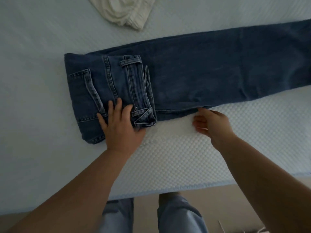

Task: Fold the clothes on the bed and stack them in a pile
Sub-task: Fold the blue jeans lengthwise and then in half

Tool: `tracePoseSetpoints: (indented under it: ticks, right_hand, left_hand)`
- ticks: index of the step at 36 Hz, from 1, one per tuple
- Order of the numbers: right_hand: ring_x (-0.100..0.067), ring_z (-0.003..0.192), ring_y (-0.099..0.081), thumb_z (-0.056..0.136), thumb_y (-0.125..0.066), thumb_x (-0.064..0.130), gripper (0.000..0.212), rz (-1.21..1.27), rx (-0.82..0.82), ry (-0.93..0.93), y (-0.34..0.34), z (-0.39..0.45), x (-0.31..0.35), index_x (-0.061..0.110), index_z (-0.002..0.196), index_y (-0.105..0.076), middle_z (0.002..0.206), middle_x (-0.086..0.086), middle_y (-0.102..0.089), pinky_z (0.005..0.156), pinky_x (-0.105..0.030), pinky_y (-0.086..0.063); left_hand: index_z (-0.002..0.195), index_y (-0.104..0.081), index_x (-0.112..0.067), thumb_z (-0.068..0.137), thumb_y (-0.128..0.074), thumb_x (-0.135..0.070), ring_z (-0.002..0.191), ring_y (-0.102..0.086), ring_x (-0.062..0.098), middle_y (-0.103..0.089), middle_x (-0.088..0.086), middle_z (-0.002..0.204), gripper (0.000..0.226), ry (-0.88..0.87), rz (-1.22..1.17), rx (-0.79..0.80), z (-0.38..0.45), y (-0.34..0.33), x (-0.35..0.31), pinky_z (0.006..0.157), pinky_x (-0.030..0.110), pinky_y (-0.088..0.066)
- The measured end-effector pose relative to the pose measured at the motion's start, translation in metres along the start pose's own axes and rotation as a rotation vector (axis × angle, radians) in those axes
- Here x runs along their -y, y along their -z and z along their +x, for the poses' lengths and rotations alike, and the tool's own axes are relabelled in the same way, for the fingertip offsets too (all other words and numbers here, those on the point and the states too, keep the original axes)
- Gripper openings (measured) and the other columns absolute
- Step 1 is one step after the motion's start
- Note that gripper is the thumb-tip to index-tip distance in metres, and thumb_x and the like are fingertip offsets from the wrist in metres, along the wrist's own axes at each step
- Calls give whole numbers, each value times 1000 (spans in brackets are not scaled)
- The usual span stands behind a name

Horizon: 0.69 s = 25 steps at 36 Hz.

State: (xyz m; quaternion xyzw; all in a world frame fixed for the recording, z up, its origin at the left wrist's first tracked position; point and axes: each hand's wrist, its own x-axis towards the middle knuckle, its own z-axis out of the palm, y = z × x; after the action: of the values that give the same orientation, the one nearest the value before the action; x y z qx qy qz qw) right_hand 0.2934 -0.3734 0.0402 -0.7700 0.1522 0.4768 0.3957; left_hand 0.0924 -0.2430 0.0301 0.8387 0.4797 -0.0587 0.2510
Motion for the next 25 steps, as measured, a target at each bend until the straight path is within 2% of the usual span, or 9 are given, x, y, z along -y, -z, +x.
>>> tracePoseSetpoints:
  ticks: [3,6,8,11,13,16,19,23,25]
  right_hand:
    - [-12,57,-63,88,-61,35,23,-217,17,39,3,-7,9,14,81,-63,68,-2,-67,53,-25,-49]
    - [-3,47,-57,85,-59,43,32,-402,20,239,-11,-17,21,14,71,-63,61,3,-65,47,-19,-44]
    - [0,53,-55,83,-58,47,32,-481,16,367,-34,-21,33,17,73,-61,63,8,-63,44,-13,-38]
    - [3,66,-47,83,-60,52,30,-541,141,400,-79,-17,51,23,85,-53,74,17,-53,51,-16,-32]
    - [-5,68,-50,82,-61,54,40,-559,233,354,-107,-9,61,15,87,-51,77,10,-54,52,-22,-33]
    - [-18,88,-60,78,-67,53,62,-504,272,253,-134,-1,70,2,112,-57,102,-6,-64,59,-25,-47]
    - [-20,88,-63,81,-69,38,44,-492,300,309,-145,1,78,4,109,-62,100,-9,-66,76,-31,-54]
    - [-3,73,-58,86,-64,25,11,-429,302,579,-152,-5,87,19,94,-61,80,11,-62,57,-8,-45]
    - [-5,79,-60,88,-62,23,11,-410,302,597,-150,-2,86,20,99,-61,84,12,-63,65,-13,-47]
  left_hand:
    - [139,-41,-16,71,-52,-48,144,-8,27,-23,10,154,76,-126,-112,-12,5,21,-3,111,58,3]
    - [135,-48,-16,82,-49,-40,141,-20,29,-35,10,149,58,-140,-175,-77,36,42,-4,114,53,-9]
    - [138,-45,-16,90,-53,-29,141,-19,28,-32,10,150,51,-120,-102,-73,64,46,-3,115,45,-9]
    - [140,-42,-17,91,-55,-24,143,-16,25,-27,10,153,51,-134,18,-37,84,40,-1,113,41,-8]
    - [139,-43,-17,89,-58,-24,142,-17,25,-29,9,152,53,-143,32,-43,85,37,2,112,42,-10]
    - [137,-45,-11,86,-63,-21,141,-23,28,-35,13,148,55,-172,-24,-89,83,42,9,113,44,-15]
    - [131,-51,-4,82,-65,-17,137,-29,35,-42,19,142,53,-230,-55,-152,75,49,11,112,51,-22]
    - [133,-50,-6,80,-57,-33,138,-26,39,-41,20,143,60,-248,-33,-290,66,56,18,111,54,-17]
    - [137,-46,-13,78,-55,-45,140,-20,37,-33,18,148,68,-231,-12,-290,65,57,18,111,54,-10]
